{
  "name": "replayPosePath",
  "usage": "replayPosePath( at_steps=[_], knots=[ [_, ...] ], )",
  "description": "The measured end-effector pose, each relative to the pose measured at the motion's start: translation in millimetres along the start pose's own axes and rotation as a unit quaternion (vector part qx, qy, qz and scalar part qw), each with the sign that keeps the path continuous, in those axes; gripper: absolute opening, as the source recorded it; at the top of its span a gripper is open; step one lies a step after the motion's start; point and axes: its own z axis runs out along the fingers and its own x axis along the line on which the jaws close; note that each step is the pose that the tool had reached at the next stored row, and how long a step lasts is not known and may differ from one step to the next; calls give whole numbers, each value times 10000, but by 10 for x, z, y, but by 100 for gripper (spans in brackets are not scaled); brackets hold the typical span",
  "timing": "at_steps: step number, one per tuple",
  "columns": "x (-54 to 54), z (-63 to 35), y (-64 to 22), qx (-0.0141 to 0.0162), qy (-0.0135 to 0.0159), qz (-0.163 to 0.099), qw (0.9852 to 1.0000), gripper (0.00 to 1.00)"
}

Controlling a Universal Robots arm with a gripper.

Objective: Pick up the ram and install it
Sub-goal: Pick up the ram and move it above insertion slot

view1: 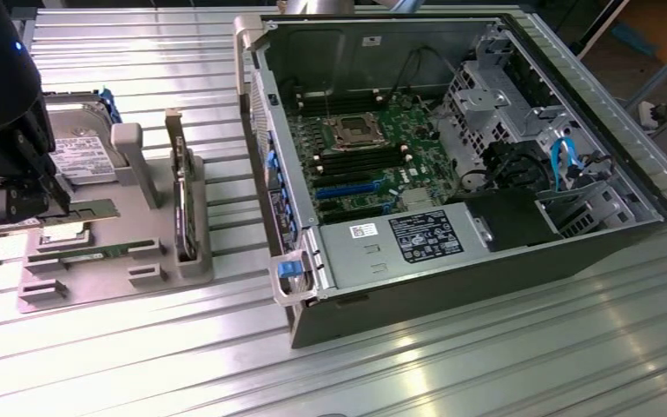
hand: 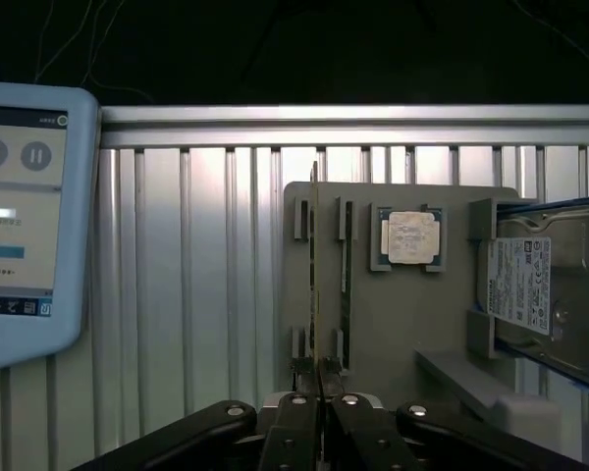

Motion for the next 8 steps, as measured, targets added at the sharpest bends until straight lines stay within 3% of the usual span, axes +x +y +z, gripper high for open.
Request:
replayPosePath(
  at_steps=[8],
  knots=[
    [-2, -97, 4, 0, 0, 0, 10000, 12]
  ],
)
